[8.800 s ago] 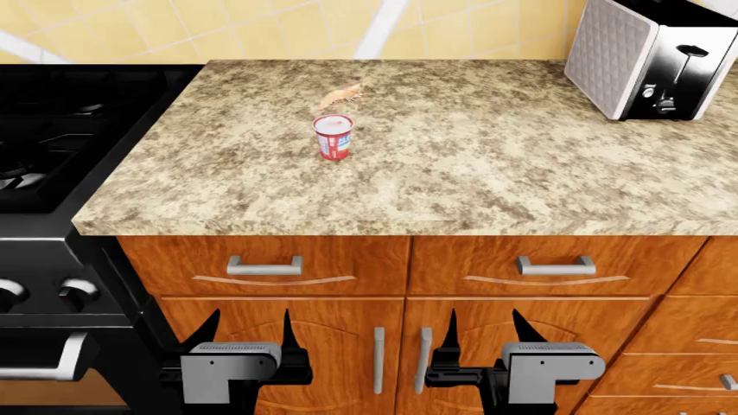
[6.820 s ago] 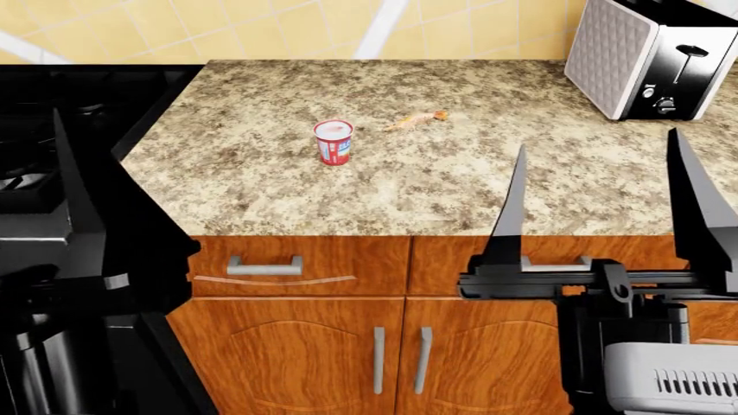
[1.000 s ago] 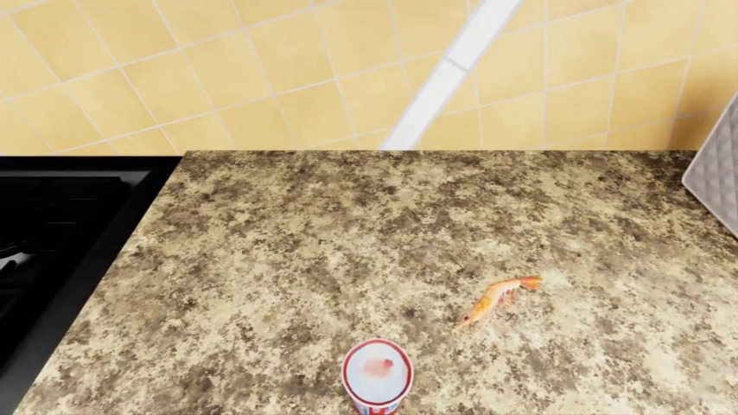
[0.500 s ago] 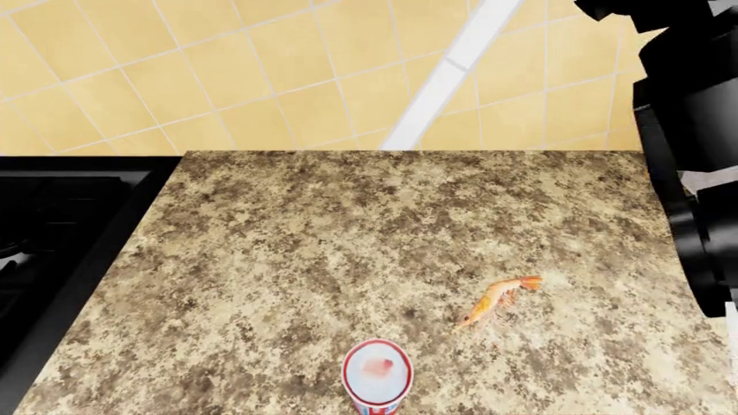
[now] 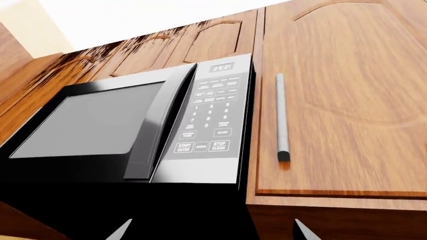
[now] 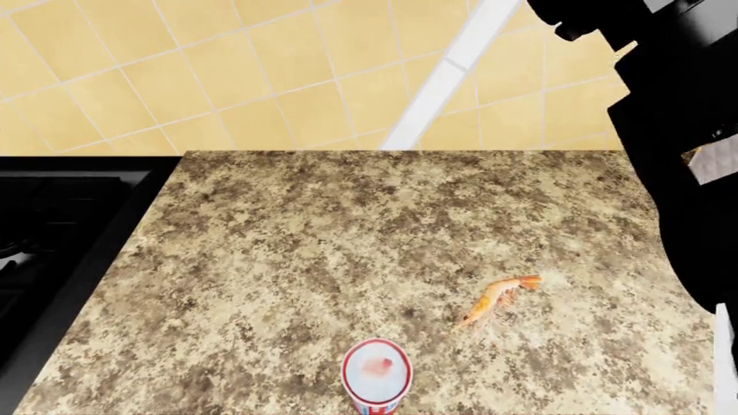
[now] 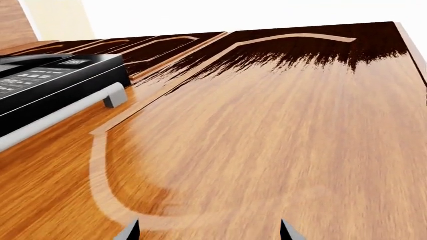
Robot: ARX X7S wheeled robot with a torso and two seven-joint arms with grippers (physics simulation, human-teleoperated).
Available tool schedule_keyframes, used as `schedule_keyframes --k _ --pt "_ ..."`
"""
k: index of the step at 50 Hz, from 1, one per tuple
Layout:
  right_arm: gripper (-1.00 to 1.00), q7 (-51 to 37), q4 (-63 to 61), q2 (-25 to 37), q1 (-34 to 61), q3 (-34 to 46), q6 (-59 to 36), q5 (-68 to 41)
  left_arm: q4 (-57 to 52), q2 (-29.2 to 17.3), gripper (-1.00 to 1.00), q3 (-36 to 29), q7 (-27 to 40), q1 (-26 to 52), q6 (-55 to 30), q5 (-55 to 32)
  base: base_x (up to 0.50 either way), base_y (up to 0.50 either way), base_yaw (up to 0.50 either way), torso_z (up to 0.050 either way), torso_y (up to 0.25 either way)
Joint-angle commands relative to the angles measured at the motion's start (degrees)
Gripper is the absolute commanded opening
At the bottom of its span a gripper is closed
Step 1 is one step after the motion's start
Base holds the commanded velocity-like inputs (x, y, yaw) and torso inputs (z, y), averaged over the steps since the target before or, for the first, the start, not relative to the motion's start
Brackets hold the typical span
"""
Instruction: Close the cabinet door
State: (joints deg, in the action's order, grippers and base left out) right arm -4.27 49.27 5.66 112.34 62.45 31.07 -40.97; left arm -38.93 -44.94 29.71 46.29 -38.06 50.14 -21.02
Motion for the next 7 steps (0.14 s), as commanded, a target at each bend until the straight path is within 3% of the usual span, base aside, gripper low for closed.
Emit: schedule_keyframes --k 1,7 --pt "1.00 -13.08 -27.48 14.75 -6.38 7.01 -18.40 -8.50 0.61 0.62 1.00 -2.45 -1.00 2.09 -1.16 0.41 0.00 0.00 0.00 0.000 0.000" --pt "1.00 -21.00 -46.81 20.81 -6.62 7.55 -20.02 -6.83 -0.04 0.83 1.00 -3.41 -1.26 2.74 -1.93 0.89 0.00 0.00 0.00 0.000 0.000"
